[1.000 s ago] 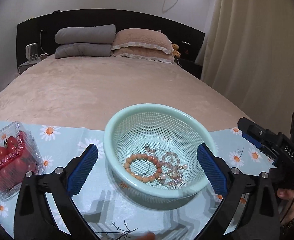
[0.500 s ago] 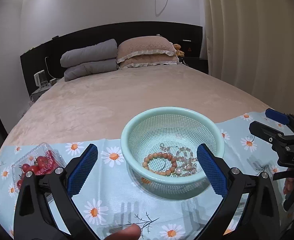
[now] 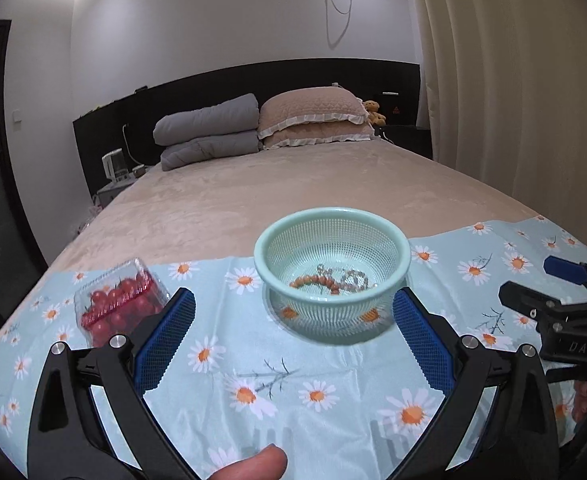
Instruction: Organize jewelry
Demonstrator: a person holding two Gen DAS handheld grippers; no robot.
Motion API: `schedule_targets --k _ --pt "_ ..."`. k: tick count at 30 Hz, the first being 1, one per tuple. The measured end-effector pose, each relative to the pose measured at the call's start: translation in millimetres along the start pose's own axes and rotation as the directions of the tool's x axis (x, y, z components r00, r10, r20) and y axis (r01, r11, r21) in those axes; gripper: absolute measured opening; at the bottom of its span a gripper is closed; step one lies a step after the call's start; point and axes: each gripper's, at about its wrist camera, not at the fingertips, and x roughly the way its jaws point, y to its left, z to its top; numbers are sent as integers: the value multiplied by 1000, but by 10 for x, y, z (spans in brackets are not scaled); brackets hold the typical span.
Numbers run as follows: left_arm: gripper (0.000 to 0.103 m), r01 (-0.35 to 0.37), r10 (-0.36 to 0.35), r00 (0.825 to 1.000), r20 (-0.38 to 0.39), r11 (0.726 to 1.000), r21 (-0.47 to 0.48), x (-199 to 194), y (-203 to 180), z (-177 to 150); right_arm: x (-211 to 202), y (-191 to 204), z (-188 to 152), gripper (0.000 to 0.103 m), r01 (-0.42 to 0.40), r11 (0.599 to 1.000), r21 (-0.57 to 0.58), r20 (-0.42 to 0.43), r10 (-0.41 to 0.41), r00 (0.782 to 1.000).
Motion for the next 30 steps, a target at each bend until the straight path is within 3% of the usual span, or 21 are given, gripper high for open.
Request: schedule_targets --k 4,12,17,24,30 --pt "97 -17 16 999 -45 1000 -18 -223 7 -285 -246 79 -325 95 33 999 21 -53 -32 998" --pt "97 -7 1 996 -86 998 -68 -764 59 -760 -843 285 -822 95 21 996 89 -19 -19 1000" --pt "97 13 -15 997 -81 999 -31 -1103 21 -973 -1127 492 -1009 95 79 997 26 5 -79 997" --pt "97 28 -30 992 -120 999 -19 -1196 -10 -1119 -1228 614 -1186 95 91 995 -47 54 -88 995" --pt "97 33 -38 990 -135 999 -33 -1155 16 -1172 -1178 545 -1238 95 64 998 -16 51 -63 997"
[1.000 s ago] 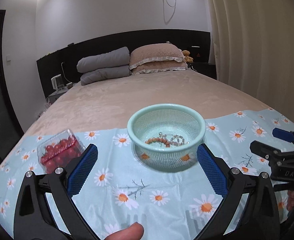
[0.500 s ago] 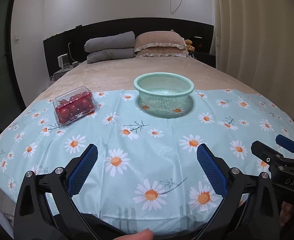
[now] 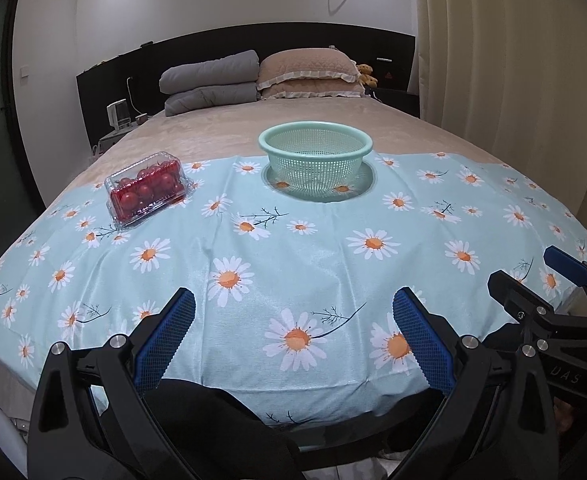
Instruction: Organize jewelry
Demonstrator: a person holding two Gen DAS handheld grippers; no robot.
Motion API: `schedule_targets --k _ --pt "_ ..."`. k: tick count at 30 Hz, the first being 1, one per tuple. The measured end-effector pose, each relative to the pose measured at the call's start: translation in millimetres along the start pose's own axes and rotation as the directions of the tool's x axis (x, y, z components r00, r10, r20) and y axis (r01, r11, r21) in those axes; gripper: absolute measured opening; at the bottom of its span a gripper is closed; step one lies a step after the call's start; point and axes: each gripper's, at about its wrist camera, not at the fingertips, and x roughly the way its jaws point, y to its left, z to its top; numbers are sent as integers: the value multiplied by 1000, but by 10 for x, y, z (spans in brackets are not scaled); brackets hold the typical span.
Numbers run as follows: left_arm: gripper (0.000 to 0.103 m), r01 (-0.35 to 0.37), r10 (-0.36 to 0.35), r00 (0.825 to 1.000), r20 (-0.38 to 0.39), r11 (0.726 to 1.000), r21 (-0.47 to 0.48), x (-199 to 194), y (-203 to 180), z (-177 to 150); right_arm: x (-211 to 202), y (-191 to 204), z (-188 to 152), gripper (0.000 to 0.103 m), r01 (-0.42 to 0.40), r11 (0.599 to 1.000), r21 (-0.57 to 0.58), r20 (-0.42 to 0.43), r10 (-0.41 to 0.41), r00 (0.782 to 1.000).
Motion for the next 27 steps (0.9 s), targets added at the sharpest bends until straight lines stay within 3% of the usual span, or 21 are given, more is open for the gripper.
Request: schedule_targets --k 10,18,27 --pt "97 -28 25 998 64 999 37 -72 -30 79 31 54 34 95 1 1000 -13 17 0 1000" --pt "97 -56 53 992 115 998 26 -191 16 209 -180 219 216 95 39 996 -81 108 -30 994" --pt "97 -57 53 986 158 998 19 -320 59 345 -386 330 436 95 29 997 -73 159 -17 987"
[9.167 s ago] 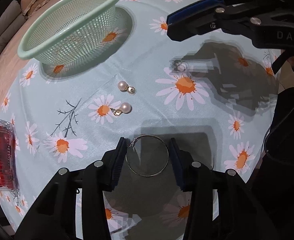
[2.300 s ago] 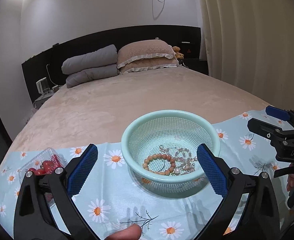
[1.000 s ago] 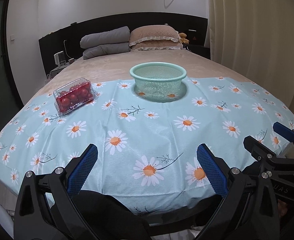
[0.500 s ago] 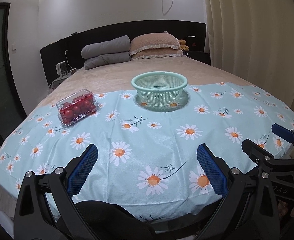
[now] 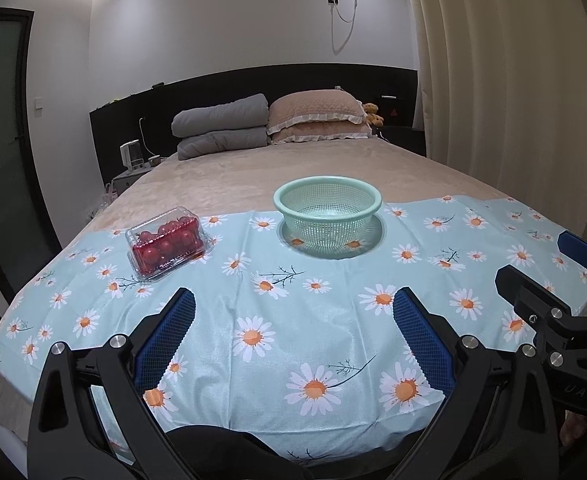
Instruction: Organize jewelry
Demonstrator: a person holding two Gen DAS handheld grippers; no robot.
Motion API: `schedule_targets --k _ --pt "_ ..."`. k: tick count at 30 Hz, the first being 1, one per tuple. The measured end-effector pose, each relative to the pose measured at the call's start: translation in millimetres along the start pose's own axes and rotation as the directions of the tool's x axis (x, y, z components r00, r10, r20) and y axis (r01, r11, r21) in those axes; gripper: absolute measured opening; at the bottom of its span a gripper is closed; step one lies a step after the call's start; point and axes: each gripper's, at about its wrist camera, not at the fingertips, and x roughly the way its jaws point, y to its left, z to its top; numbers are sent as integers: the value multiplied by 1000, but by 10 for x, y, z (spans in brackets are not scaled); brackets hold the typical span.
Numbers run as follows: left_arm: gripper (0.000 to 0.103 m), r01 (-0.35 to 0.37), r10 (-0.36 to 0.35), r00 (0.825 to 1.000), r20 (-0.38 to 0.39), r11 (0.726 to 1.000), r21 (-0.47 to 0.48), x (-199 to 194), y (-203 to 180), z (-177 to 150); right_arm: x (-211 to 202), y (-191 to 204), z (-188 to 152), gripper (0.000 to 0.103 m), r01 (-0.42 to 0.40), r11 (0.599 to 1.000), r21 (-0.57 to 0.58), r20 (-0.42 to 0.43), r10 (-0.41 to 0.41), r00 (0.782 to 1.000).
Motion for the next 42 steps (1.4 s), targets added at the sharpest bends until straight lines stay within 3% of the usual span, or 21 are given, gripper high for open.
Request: schedule_targets --k 6,21,42 --pt "97 -8 8 1000 16 1000 7 -23 17 42 -47 -18 32 95 35 999 -10 15 -35 999" --pt "97 -32 32 999 41 999 1 -51 74 152 -35 -115 90 95 34 999 22 9 -34 999" --pt "97 -4 3 1000 25 1000 22 40 72 108 51 -105 61 95 26 1000 14 -32 -26 999"
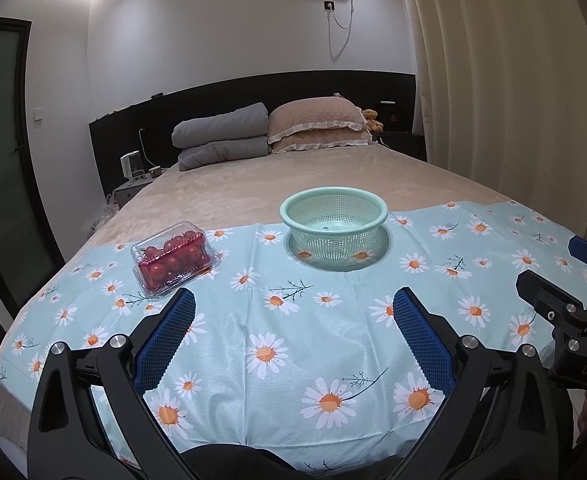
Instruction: Organize jewelry
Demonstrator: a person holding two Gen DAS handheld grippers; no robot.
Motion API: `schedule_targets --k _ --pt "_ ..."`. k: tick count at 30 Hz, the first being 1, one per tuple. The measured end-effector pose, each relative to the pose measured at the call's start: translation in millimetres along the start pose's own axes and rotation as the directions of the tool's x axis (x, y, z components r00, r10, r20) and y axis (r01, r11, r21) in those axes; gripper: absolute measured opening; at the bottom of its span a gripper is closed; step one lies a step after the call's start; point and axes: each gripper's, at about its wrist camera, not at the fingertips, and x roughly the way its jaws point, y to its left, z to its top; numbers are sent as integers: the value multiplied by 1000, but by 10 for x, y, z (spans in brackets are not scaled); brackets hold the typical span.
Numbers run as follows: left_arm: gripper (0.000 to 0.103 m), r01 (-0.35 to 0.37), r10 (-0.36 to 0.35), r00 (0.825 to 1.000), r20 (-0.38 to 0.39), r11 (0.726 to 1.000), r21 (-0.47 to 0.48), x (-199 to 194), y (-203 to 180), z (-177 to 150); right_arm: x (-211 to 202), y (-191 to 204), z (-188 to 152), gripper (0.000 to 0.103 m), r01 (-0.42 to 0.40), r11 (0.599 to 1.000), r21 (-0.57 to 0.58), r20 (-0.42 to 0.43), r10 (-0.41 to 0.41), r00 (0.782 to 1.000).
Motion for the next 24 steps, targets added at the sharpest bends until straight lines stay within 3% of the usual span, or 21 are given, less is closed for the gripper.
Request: schedule_targets --k 14,20,24 --pt "97 -4 4 1000 -2 1000 11 14 -20 -9 40 25 -19 95 -2 1000 -7 -19 2 1000" --pt "97 33 -34 999 -20 998 -61 44 82 -1 37 33 -21 95 0 1000 -12 -21 0 1000" --pt "97 20 -21 1000 -17 998 -55 43 99 -7 42 32 -20 95 1 1000 -11 -23 -1 1000"
